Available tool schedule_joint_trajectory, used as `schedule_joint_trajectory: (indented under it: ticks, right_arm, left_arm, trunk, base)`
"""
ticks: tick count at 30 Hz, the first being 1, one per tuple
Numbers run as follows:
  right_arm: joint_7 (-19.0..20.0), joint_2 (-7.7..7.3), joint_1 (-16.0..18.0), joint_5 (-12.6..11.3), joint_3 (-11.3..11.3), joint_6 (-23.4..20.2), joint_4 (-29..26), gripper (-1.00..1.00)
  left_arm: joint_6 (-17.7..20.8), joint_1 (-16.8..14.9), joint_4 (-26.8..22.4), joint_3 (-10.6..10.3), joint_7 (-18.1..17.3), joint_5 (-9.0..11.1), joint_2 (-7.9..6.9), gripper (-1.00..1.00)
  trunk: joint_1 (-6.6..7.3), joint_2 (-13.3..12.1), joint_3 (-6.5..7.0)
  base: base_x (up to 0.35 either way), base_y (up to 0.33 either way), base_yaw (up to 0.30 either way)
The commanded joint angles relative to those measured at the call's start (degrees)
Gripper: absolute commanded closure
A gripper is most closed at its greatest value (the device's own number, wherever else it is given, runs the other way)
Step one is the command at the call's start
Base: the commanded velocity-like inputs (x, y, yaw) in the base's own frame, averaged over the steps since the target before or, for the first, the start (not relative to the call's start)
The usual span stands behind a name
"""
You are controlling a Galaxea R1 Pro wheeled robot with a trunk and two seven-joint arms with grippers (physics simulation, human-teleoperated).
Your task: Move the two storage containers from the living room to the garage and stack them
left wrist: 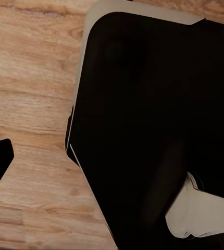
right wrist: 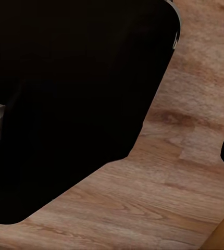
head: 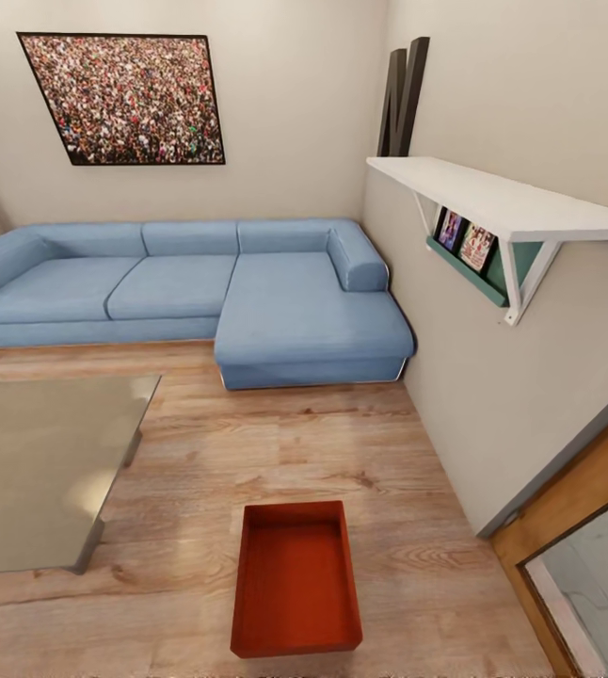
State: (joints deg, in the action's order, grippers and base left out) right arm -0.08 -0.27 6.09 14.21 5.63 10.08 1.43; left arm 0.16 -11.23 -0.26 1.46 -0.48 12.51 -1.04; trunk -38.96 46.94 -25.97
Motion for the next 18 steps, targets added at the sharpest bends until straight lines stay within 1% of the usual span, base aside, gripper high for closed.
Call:
schedule_joint_trajectory:
  ticks: [1, 18]
  right_arm:
    - [-0.01, 0.00, 0.07, -0.06, 0.44, 0.30, 0.15, -1.00]
    - [-0.01, 0.00, 0.07, -0.06, 0.44, 0.20, 0.15, -1.00]
  left_arm:
    - [0.02, -0.02, 0.00, 0.10, -0.05, 0.32, 0.01, -1.00]
    - [0.02, -0.02, 0.00, 0.11, -0.05, 0.32, 0.05, -1.00]
  trunk:
    - [0.00, 0.04, -0.14]
    - [0.00, 0.04, -1.68]
  base:
    - [0.000, 0.000, 0.000]
    - [0.000, 0.000, 0.000]
